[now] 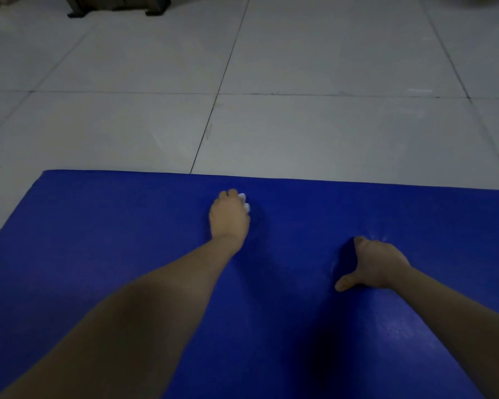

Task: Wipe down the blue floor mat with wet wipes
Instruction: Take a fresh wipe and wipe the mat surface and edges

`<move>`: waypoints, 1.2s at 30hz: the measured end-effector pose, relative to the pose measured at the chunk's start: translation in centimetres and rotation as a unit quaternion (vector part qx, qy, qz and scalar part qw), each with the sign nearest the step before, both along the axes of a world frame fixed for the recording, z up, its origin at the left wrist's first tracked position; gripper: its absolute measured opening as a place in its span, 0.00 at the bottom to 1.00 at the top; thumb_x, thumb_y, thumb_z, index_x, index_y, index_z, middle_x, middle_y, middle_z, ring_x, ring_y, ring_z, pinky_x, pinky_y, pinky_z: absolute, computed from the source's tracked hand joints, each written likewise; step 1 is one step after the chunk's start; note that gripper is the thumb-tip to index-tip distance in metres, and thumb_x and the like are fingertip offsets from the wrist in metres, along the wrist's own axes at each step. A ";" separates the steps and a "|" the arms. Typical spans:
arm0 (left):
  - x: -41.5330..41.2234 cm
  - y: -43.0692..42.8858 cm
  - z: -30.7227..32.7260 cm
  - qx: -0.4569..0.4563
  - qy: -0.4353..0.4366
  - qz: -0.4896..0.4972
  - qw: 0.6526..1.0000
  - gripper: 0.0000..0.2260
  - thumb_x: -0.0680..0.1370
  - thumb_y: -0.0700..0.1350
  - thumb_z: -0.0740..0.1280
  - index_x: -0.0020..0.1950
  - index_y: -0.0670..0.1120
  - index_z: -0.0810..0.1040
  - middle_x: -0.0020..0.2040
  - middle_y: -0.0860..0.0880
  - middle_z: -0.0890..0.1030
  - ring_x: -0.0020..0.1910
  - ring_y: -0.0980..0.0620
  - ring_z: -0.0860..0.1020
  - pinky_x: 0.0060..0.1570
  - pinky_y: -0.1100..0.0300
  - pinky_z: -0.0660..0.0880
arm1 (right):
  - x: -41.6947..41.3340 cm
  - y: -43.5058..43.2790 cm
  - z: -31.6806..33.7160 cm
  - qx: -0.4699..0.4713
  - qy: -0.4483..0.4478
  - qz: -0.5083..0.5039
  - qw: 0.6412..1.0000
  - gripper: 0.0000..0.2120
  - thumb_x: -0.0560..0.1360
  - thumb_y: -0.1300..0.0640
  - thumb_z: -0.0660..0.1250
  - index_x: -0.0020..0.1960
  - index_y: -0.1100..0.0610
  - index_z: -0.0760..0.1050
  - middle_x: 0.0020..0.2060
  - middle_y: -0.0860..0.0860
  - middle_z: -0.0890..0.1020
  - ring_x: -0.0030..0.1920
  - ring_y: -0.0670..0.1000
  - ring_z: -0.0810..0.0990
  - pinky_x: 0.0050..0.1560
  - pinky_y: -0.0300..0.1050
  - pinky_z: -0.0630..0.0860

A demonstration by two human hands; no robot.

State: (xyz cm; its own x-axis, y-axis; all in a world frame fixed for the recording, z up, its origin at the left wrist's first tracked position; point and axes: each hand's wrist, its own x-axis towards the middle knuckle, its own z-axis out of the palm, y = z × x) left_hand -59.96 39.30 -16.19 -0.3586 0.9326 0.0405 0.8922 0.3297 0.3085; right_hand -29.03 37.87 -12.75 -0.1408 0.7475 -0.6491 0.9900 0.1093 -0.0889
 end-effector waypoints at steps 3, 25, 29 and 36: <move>5.9 -0.4 0.0 0.015 0.007 -0.100 0.995 0.07 0.82 0.45 0.63 0.55 0.43 0.77 0.51 0.44 0.78 0.49 0.45 0.77 0.45 0.51 0.74 | -0.2 0.2 0.0 -0.009 -0.012 0.000 1.000 0.59 0.51 0.23 0.76 0.69 0.57 0.63 0.57 0.51 0.77 0.55 0.53 0.77 0.52 0.49 0.78; -10.7 -3.3 0.4 -0.038 0.026 0.063 0.997 0.15 0.85 0.50 0.60 0.56 0.38 0.74 0.52 0.38 0.79 0.47 0.41 0.78 0.45 0.47 0.75 | -0.5 0.6 0.4 -0.009 -0.023 0.003 1.000 0.57 0.52 0.24 0.76 0.68 0.57 0.65 0.57 0.49 0.76 0.56 0.53 0.77 0.53 0.48 0.77; -6.0 -2.9 0.4 -0.039 -0.013 0.042 0.998 0.13 0.84 0.49 0.60 0.55 0.39 0.74 0.51 0.42 0.80 0.47 0.43 0.78 0.42 0.51 0.74 | -0.7 0.7 0.6 -0.014 -0.023 0.008 1.000 0.54 0.50 0.24 0.77 0.64 0.55 0.66 0.49 0.47 0.74 0.51 0.52 0.76 0.52 0.49 0.78; 3.5 -1.9 0.7 -0.065 -0.010 -0.064 0.996 0.11 0.83 0.49 0.62 0.57 0.41 0.74 0.53 0.43 0.80 0.50 0.45 0.79 0.50 0.52 0.75 | -0.8 0.8 0.8 -0.024 -0.033 0.010 0.999 0.49 0.50 0.24 0.77 0.58 0.54 0.65 0.42 0.46 0.75 0.38 0.47 0.76 0.45 0.48 0.77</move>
